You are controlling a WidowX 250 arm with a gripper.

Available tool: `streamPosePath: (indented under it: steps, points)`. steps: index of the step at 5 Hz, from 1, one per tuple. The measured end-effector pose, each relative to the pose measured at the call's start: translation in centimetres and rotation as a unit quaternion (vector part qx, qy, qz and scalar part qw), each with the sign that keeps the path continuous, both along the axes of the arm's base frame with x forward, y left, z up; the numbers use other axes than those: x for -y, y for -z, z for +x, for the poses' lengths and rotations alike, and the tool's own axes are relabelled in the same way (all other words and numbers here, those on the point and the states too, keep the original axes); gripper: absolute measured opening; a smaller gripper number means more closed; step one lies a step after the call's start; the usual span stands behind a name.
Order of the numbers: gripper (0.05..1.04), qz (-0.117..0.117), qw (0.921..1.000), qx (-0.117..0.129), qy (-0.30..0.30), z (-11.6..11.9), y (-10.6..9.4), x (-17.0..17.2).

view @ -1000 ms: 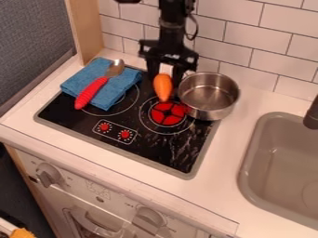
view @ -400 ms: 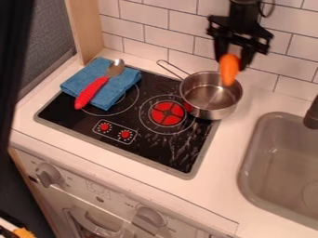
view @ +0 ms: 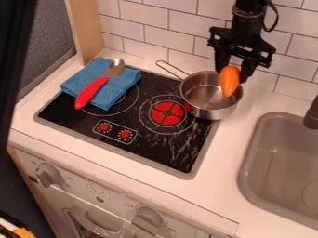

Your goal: Put the orange object in the silver pot.

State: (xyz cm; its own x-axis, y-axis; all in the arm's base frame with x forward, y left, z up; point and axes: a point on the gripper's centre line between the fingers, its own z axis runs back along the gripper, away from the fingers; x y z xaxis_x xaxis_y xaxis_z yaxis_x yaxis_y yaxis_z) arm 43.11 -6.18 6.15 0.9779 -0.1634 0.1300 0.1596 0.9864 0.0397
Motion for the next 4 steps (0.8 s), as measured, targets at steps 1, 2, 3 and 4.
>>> streamPosePath:
  steps: [1,2,3,4]
  points:
    - [0.679,0.004,0.9998,0.017,-0.007,-0.8,-1.7,-0.4]
    - [0.948,0.000,1.0000,0.008,0.002,-1.3,-1.4,-0.2]
    - [1.007,-0.001,0.9999,0.008,0.006,-1.4,-1.7,-0.2]
    - [1.001,-0.008,0.9994,0.034,0.004,-1.7,-4.2,-0.2]
